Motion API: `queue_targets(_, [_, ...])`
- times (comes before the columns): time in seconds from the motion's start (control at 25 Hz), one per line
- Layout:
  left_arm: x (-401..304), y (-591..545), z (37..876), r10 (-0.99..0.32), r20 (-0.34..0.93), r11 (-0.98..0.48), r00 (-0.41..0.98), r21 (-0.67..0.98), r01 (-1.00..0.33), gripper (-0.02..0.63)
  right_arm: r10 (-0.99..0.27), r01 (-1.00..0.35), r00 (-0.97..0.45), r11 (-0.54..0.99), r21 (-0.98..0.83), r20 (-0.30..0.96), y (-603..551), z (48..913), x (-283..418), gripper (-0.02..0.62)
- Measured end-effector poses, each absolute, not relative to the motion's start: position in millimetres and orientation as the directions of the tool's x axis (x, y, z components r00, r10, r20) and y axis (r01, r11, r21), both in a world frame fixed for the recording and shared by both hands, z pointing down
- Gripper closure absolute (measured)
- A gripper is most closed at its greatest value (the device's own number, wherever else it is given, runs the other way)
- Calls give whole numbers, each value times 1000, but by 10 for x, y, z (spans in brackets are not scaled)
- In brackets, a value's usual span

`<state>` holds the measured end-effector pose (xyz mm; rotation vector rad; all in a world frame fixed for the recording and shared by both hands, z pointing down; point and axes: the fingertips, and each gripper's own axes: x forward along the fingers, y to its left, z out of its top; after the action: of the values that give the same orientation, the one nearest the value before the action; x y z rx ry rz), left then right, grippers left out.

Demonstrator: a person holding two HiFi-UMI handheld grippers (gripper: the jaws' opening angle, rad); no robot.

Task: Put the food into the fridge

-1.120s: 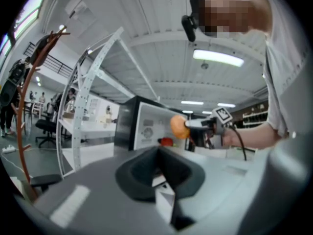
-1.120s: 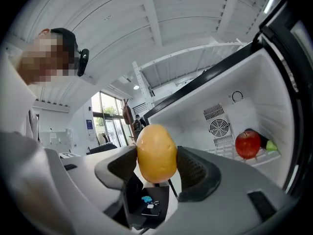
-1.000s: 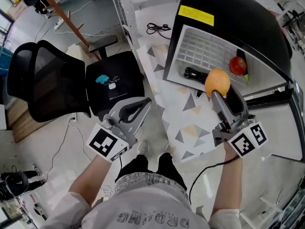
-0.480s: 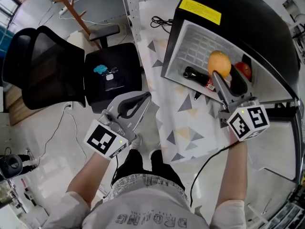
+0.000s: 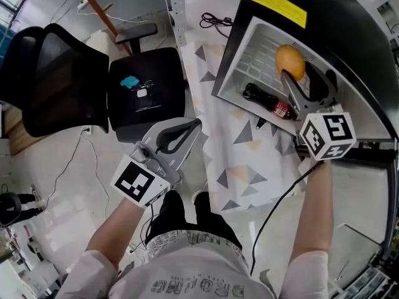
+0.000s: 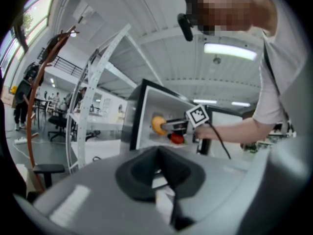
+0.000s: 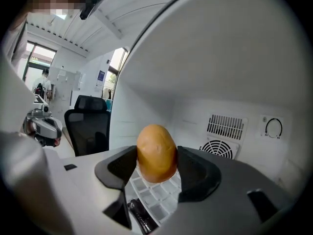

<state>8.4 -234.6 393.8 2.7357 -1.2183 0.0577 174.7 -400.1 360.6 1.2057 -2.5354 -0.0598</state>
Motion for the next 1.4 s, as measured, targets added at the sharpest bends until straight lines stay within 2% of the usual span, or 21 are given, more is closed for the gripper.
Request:
queue_targets(0.6, [100, -2626, 4116, -741, 57, -659, 669, 135, -740, 598, -754, -686, -532, 651, 325, 385, -4391, 4042, 1659, 337])
queue_targets(1.0, [137, -2677, 4228, -746, 43, -653, 665, 148, -743, 598, -752, -590, -484, 658, 468, 447, -4498, 4183, 1604, 337])
queue_targets(1.4, [132, -2672, 4228, -752, 45, -646, 657, 142, -750, 598, -761, -511, -455, 648, 564, 462, -4529, 4281, 1570, 336])
